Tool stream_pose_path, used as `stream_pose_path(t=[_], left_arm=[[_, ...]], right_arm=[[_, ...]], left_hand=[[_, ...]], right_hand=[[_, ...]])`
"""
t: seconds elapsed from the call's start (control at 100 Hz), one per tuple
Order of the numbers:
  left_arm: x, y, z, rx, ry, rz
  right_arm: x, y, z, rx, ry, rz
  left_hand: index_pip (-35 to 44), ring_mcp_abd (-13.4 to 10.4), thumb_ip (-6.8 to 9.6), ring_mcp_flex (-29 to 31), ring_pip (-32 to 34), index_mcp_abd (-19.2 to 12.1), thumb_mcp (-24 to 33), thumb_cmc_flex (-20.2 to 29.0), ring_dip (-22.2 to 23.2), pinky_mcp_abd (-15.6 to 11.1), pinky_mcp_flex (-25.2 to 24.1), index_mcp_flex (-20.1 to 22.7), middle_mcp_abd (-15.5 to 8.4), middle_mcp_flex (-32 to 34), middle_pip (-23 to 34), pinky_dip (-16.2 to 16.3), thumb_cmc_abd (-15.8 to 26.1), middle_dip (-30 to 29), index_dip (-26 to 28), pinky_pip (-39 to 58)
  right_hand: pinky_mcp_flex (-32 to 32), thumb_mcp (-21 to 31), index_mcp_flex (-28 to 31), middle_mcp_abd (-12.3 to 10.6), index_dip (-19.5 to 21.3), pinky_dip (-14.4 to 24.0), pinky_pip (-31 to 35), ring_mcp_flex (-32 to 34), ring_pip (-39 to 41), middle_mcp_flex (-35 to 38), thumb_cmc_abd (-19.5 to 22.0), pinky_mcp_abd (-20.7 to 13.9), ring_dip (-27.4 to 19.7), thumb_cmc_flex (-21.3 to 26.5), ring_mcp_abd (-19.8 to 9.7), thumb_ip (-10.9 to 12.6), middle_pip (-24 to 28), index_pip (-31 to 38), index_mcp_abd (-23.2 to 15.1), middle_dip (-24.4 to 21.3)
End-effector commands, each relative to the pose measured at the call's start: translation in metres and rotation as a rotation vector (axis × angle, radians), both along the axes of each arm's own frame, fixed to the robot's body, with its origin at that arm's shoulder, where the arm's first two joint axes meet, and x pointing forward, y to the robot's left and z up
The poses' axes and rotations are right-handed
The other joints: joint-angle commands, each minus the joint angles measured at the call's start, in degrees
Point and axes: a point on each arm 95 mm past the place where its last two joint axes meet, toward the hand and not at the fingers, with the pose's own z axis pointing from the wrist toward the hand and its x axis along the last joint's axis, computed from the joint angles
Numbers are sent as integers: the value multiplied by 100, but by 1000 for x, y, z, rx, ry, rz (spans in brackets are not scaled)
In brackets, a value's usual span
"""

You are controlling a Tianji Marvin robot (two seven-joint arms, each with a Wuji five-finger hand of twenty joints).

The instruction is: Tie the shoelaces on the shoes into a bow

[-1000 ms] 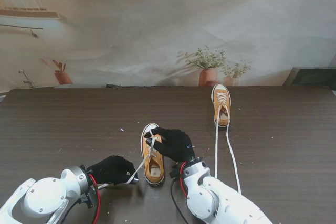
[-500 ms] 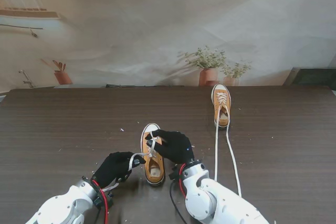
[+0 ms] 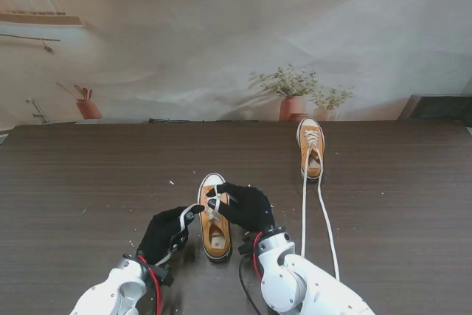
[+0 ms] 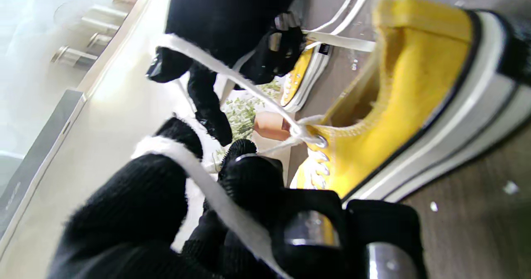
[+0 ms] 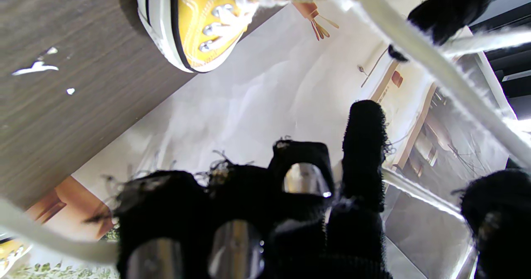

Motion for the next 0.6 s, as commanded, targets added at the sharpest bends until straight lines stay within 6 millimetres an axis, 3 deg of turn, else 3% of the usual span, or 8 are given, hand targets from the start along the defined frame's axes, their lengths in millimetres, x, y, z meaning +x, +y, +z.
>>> stream_pose_path(t=[0.0, 0.27, 0.59], left_arm=[[0, -10, 1, -34, -9, -11], [0, -25, -4, -154, -2, 16], [2, -35, -7, -196, -58, 116]], right_arm=[[-3, 0, -2, 3, 16, 8], [-6, -2, -1, 2, 12, 12], [-10, -5, -1, 1, 45, 21]], left_hand=[[-173, -140, -109, 69, 95, -1016, 133, -285, -142, -570, 96, 59, 304, 227, -34, -68, -117, 154, -155, 1432], [-457, -67, -136, 65, 40, -1115, 299, -395, -160, -470, 82, -249, 343, 163, -56, -129, -118, 170, -256, 1432], [-638, 18, -152, 67, 3, -1225, 378, -407, -169, -445, 80, -660, 323, 128, -56, -195, -212, 149, -312, 1432]], right_hand=[[125, 108, 91, 223, -139, 26, 1643, 48, 467, 309, -81, 51, 75, -21, -98, 37, 37, -158, 152, 66], [124, 171, 127, 236, -154, 30, 1643, 47, 470, 312, -108, 61, 74, -38, -90, 31, 47, -174, 168, 49], [130, -37, 350, 204, -228, 41, 1643, 48, 472, 291, -154, 9, 74, 73, -135, 11, 51, -249, 558, 38]])
